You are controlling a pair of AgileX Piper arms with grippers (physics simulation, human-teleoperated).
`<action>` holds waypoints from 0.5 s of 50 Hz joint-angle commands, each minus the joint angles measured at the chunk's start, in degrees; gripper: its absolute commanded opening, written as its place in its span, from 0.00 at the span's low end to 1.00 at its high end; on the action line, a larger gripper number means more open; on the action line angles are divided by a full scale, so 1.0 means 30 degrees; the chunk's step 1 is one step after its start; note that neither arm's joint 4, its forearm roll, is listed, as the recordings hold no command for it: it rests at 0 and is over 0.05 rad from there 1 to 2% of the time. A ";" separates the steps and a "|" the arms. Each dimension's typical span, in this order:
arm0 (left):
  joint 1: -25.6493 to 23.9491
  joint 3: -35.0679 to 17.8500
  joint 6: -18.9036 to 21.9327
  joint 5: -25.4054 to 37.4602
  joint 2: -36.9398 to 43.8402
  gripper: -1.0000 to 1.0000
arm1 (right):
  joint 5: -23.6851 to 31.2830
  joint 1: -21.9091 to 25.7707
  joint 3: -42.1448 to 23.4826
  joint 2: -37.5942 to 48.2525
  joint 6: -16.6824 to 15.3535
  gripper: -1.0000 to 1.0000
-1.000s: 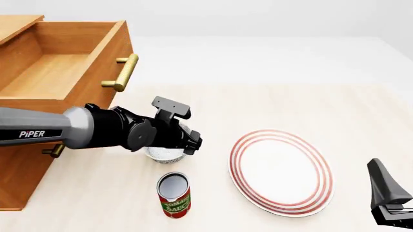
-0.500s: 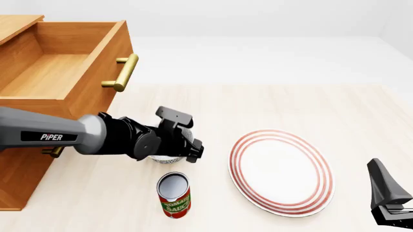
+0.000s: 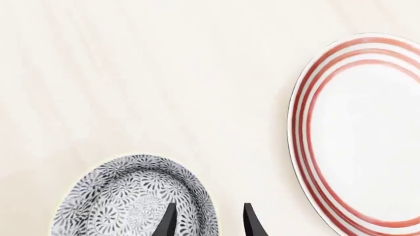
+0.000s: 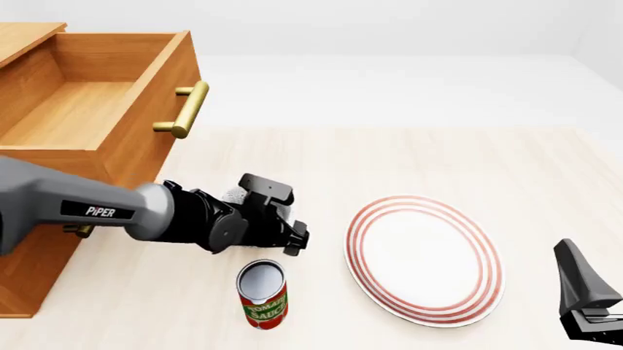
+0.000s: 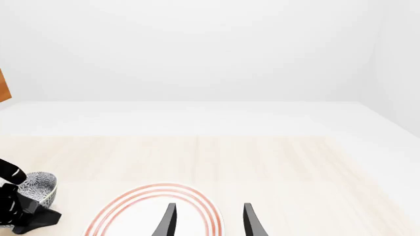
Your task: Put the bowl in the top drawer of the cabinet.
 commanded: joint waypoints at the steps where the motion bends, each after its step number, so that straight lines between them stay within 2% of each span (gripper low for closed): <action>1: -0.0152 0.0264 -0.0278 -0.0443 0.0383 1.00 | 0.0000 -0.0002 0.0000 -0.0003 0.0002 1.00; 9: -0.0368 0.0368 -0.0484 -0.0531 0.0402 1.00 | 0.0000 0.0000 0.0000 0.0002 0.0001 1.00; 10: -0.0311 0.0346 -0.0416 -0.0511 0.0406 0.00 | 0.0000 -0.0002 0.0000 0.0003 0.0005 1.00; 12: -0.0540 0.0472 -0.0784 -0.0506 0.0344 0.00 | 0.0000 -0.0001 0.0000 -0.0002 0.0001 1.00; 17: -0.0655 0.0573 -0.0633 -0.0110 -0.0195 0.00 | -0.0001 0.0005 0.0000 -0.0003 -0.0001 1.00; 18: 0.0354 0.0018 0.1547 0.3137 -0.3960 0.00 | 0.0000 -0.0001 0.0000 -0.0005 0.0004 1.00; 25: 0.0949 -0.1934 0.3305 0.5974 -0.6174 0.00 | 0.0000 -0.0001 0.0000 0.0003 0.0000 1.00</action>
